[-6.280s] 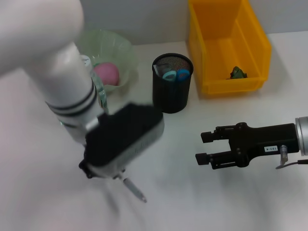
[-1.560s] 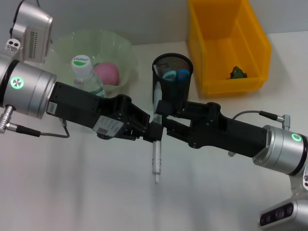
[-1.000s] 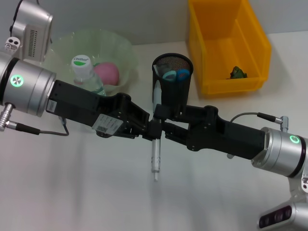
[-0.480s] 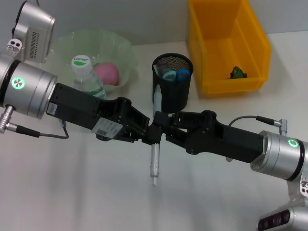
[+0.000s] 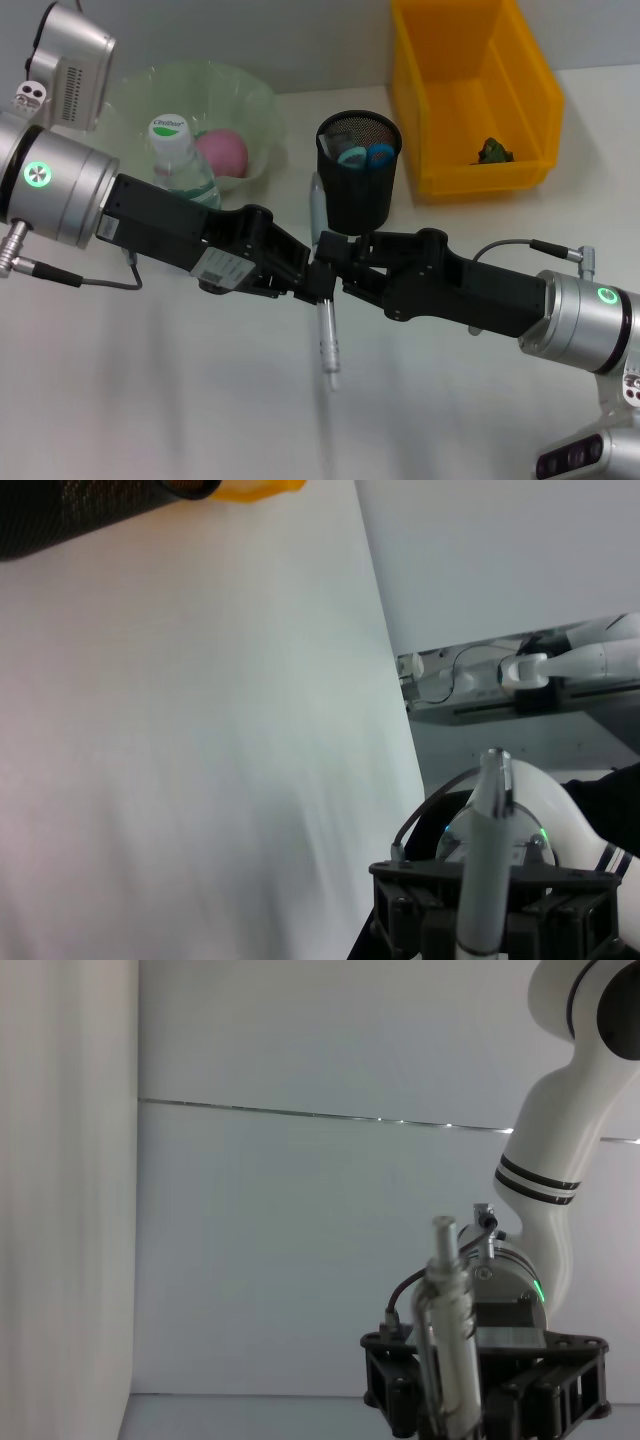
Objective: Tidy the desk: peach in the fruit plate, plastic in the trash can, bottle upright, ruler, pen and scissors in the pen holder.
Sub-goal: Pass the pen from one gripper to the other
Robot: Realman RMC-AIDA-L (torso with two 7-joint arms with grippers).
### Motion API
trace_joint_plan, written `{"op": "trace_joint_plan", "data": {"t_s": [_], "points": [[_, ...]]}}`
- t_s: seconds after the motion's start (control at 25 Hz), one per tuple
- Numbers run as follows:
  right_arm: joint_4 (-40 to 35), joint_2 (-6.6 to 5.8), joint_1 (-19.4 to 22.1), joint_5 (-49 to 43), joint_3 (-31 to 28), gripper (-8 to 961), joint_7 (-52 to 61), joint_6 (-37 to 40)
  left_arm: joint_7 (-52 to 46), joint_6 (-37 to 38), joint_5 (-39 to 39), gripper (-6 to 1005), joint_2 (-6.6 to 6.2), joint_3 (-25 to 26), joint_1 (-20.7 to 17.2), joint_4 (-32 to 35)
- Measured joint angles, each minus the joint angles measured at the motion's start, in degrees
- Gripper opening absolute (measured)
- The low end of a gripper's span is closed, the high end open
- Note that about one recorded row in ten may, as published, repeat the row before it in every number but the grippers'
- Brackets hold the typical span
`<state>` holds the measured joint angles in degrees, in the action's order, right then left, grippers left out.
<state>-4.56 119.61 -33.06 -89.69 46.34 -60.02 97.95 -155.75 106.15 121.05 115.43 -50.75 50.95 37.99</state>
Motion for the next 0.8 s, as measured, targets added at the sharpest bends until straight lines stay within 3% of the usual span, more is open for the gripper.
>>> {"op": "trace_joint_plan", "data": {"t_s": [0.8], "points": [[-0.4,-0.18,-0.3,0.0,0.9,193,0.3,-0.5,0.2,0.1,1.5,171,-0.07,0.3,0.6,0.0]]}}
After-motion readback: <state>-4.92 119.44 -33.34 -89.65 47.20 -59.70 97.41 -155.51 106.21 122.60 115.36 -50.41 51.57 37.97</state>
